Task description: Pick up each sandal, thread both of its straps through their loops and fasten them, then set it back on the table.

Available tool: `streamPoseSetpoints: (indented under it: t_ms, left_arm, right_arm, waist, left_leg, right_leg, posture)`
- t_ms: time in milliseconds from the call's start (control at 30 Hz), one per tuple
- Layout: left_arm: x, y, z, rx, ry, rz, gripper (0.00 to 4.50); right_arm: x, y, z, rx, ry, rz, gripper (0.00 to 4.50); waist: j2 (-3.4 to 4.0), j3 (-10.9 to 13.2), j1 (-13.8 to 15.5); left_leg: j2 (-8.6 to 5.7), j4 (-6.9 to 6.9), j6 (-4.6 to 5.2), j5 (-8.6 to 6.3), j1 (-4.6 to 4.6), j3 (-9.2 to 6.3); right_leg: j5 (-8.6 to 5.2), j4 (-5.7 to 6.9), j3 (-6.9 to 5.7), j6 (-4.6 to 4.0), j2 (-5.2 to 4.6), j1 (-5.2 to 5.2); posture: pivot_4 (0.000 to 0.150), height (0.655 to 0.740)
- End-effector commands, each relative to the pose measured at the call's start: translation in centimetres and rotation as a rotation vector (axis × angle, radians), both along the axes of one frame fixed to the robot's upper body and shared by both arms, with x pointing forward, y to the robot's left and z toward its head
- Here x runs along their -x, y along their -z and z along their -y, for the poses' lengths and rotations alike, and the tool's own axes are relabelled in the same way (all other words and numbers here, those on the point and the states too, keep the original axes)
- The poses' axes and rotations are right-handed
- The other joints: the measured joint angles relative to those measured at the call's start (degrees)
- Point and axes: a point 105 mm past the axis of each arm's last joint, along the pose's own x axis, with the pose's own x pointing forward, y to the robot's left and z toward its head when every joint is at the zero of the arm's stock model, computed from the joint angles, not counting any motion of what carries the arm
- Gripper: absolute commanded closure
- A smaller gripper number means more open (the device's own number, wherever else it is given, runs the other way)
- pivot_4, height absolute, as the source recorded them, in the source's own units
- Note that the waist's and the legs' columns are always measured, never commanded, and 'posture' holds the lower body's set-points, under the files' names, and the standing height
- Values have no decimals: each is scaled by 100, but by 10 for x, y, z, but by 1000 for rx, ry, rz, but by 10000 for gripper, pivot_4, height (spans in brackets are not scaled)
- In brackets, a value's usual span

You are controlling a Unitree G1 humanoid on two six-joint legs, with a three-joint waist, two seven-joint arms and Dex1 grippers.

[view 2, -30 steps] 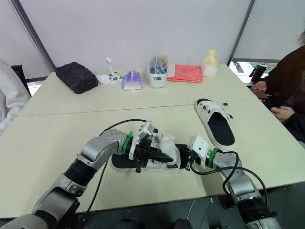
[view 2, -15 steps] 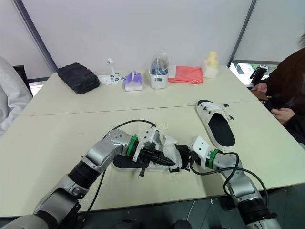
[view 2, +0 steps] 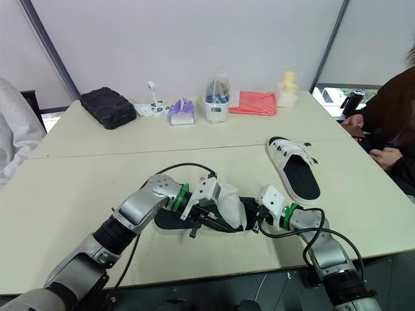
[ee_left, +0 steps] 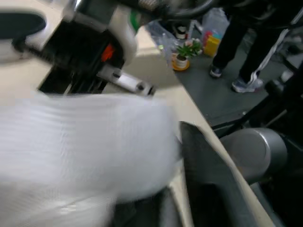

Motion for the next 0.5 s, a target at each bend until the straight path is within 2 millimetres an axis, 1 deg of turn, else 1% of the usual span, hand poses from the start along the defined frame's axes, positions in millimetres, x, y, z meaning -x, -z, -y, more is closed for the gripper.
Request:
streamPoseSetpoints:
  t_ms: [33, 100, 167, 200, 300, 367, 500]
  left_arm:
    - [-9, -14, -2, 87, -109, -49, 16983]
    - [-14, -26, -3, 167, -198, -85, 7480]
    - [-10, -37, -6, 245, -264, -132, 7480]
    - [-4, -40, -8, 268, -285, -157, 7480]
    - [3, -41, -13, 304, -385, -211, 7480]
    - [3, -42, -15, 345, -464, -279, 7480]
    - [6, -42, -18, 376, -537, -383, 7480]
  right_arm:
    - [19, 51, 1, 64, 6, -202, 45000]
    - [19, 51, 0, 62, 8, -201, 45000]
    - [19, 51, 1, 60, 11, -201, 45000]
    - [20, 52, 1, 59, 12, -201, 45000]
    - [21, 53, 2, 59, 14, -206, 45000]
    - [21, 54, 2, 59, 14, -209, 45000]
    - [20, 54, 1, 59, 13, -210, 45000]
  waist:
    - [5, 3, -2]
    - [7, 5, -7]
    - [8, 7, -10]
    - [9, 6, -18]
    - [10, 6, -20]
    - [9, 7, -7]
    - [10, 7, -8]
  left_leg:
    - [0, 0, 0, 0, 0, 0]
    - [0, 1, 0, 0, 0, 0]
    - [1, 2, 0, 1, -1, -1]
    - [1, 1, 0, 1, -2, -1]
    - [1, -3, -2, 1, -6, -4]
    - [0, 0, -3, 2, -5, -7]
    - [0, 3, -6, 2, -5, -10]
  right_leg:
    - [0, 0, 0, 0, 0, 0]
    - [0, 1, -1, 0, 0, 0]
    - [0, 6, 0, 1, 0, -3]
    - [0, 7, 1, 0, 0, -2]
    - [1, 13, 9, 0, 1, 0]
    - [1, 13, 9, 0, 3, -3]
    - [1, 13, 6, -1, 5, -1]
  posture:
    - [1500, 7400]
    - [1500, 7400]
    - [1500, 7400]
    - [1500, 7400]
    - [1500, 7400]
    - [1500, 7400]
    - [1500, 7400]
